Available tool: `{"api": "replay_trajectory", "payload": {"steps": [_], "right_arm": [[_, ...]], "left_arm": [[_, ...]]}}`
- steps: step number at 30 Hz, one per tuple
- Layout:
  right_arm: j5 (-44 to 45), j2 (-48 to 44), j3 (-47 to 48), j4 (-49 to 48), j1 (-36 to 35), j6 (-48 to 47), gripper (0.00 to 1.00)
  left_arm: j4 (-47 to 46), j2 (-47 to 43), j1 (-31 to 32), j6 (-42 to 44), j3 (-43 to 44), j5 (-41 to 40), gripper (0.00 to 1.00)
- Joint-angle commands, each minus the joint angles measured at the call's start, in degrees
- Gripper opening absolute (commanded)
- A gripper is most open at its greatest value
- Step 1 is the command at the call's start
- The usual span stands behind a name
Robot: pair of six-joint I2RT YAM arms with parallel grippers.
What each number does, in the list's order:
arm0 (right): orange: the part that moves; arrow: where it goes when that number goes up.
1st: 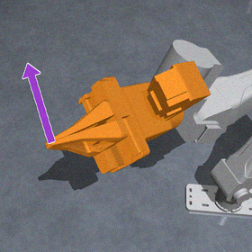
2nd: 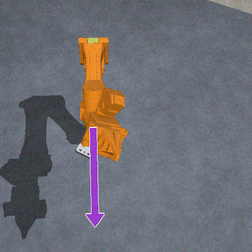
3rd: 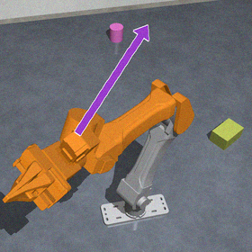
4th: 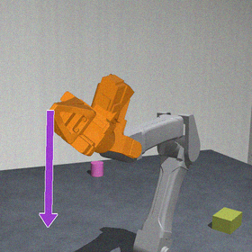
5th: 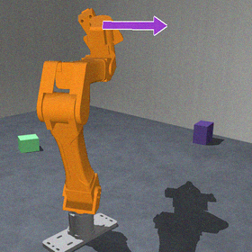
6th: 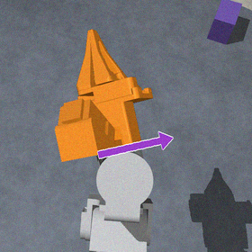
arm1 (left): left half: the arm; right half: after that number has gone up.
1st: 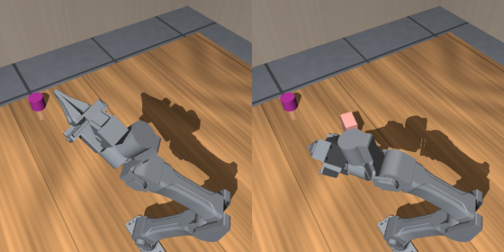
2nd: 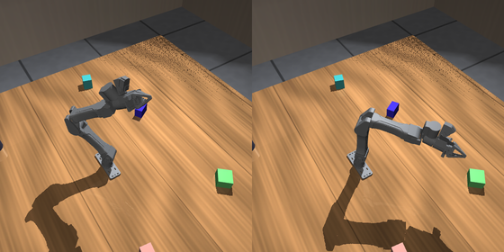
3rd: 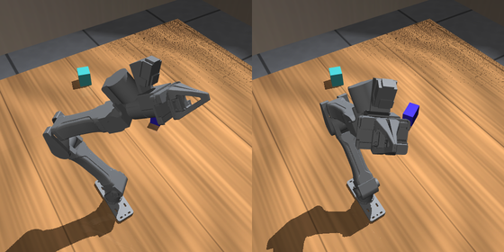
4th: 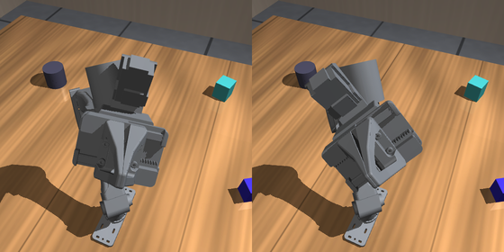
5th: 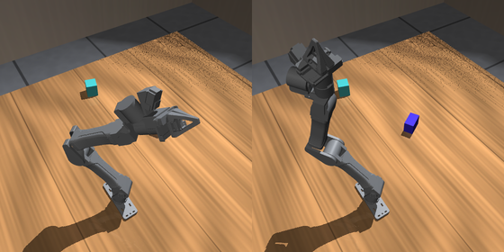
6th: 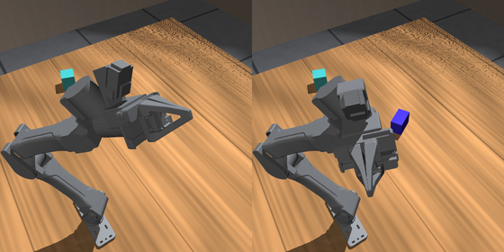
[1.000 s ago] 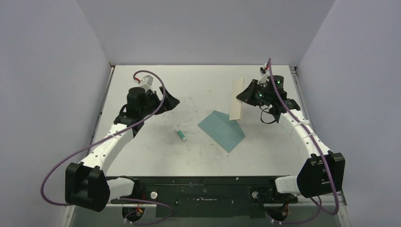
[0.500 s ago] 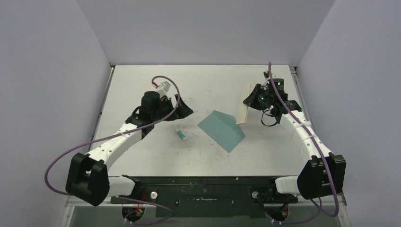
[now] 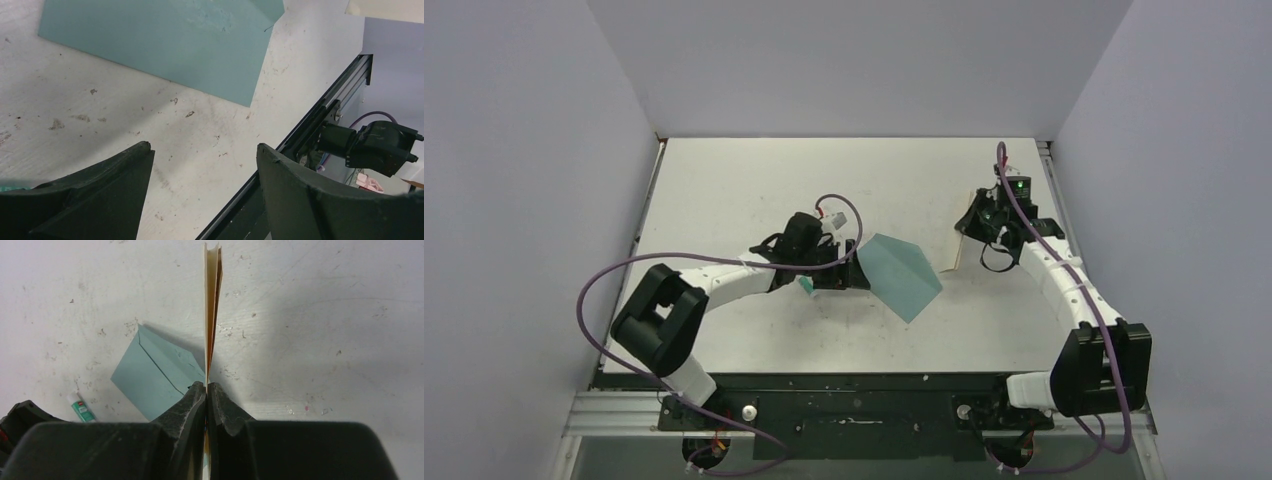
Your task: Place the letter into the envelope and seal it
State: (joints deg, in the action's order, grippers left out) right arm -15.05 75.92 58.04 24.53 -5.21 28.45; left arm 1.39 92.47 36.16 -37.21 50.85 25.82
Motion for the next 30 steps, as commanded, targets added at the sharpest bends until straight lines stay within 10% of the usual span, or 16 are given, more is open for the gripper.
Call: {"api": "replay_trajectory", "payload": {"steps": [1,17,30], "right_arm": [[5.04,1.37,-1.22,-0.99,0.36,-0.79,0.05],[10.35,12.05,-1.83,-2.83,-1.31,-5.44,0.05],[-7.32,16.44,0.35,-2.88,-2.42,-4.79,0.05]], "left_arm": [[1.53,2.17,0.29,0.55,3.48,-0.13,0.73],[5.29,10.05,0.05,-3.70,8.69,-6.37,0.72],[4.43,17.12,-5.25,-9.65,15.70,-5.55,0.69]]}}
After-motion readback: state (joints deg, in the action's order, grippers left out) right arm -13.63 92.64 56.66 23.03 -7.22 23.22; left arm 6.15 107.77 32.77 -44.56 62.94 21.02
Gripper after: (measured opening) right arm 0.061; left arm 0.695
